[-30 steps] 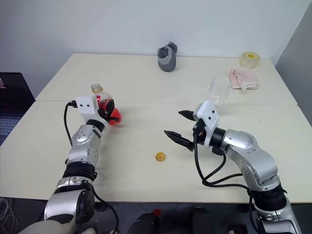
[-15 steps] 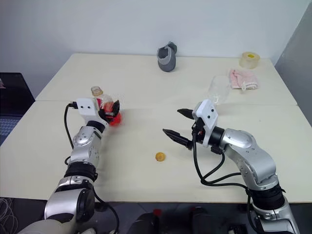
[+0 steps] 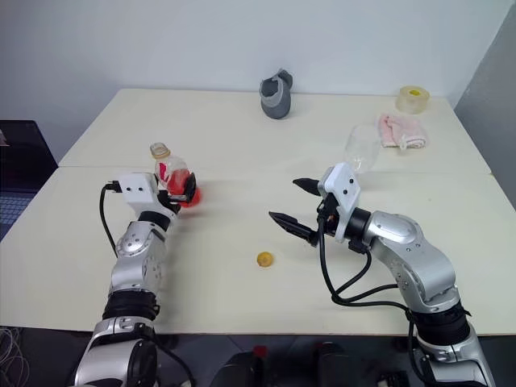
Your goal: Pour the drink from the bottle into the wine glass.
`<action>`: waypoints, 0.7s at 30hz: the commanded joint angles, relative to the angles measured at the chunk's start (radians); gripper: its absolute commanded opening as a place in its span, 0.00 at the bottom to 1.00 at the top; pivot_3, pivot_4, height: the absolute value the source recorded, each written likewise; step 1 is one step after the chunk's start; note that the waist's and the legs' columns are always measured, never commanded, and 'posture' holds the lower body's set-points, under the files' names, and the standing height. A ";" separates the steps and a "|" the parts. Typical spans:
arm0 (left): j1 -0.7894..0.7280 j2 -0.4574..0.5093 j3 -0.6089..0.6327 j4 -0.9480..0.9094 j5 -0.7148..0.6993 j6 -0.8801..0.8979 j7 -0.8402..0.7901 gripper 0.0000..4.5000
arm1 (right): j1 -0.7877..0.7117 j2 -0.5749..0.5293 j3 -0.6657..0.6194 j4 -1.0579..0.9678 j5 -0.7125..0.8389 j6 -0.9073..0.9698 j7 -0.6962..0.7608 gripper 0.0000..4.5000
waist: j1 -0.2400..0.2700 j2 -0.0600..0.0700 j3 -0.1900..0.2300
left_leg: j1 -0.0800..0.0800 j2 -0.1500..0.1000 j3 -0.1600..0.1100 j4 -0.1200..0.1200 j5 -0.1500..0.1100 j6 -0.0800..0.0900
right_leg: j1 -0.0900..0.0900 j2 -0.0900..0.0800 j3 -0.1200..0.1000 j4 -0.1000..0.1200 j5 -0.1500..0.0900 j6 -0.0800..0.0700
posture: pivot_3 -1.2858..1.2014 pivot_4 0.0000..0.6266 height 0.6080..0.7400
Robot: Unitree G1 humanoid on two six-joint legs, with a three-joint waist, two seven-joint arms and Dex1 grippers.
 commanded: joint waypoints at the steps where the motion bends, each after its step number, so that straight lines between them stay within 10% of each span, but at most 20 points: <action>1: 0.044 -0.002 0.012 -0.143 -0.018 0.052 0.020 0.99 | -0.012 -0.003 -0.012 -0.023 0.002 -0.019 0.007 1.00 | 0.000 0.000 0.000 | 0.000 0.000 0.000 0.000 0.000 0.000 | 0.000 0.000 0.000 0.000 0.000 0.000 | 0.52 0.24 1.00; 21: 0.451 -0.038 -0.086 -0.797 -0.146 0.465 -0.047 0.99 | 0.185 -0.049 -0.068 -0.140 0.002 0.031 -0.081 1.00 | 0.004 0.000 0.000 | 0.001 0.001 0.001 0.000 -0.001 0.002 | 0.002 0.000 0.000 -0.001 0.000 0.000 | 0.52 0.24 1.00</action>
